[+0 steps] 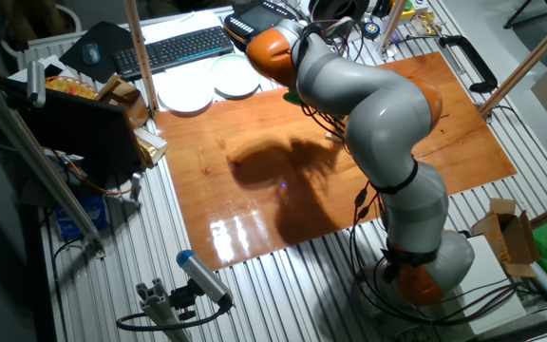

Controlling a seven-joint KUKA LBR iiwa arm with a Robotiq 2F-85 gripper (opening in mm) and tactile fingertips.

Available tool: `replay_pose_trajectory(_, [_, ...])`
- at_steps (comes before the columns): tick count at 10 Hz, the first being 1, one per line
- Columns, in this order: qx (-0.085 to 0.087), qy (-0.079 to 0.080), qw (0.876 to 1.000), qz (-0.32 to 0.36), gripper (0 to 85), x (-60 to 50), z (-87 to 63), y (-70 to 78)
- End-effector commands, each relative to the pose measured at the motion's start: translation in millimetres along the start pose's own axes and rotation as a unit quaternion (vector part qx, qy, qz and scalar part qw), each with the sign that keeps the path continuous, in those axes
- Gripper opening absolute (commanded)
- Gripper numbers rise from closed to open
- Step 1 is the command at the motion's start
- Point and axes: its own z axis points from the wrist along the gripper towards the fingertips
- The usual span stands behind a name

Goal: Take the dish off the dish rack

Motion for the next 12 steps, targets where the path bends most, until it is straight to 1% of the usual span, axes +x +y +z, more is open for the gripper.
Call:
replay_pose_trajectory(1, [0.004, -0.001, 1.0, -0.002, 0.7, -1.7, -2.5, -0.5])
replay_pose_trajectory(5, [0.008, -0.005, 1.0, -0.004, 0.7, -5.1, -8.6, -3.0])
replay_pose_trajectory(10, [0.015, -0.013, 1.0, -0.007, 0.7, -14.2, -25.8, -11.3])
replay_pose_trajectory(12, [0.015, -0.014, 1.0, -0.01, 0.7, -15.8, -31.1, -15.6])
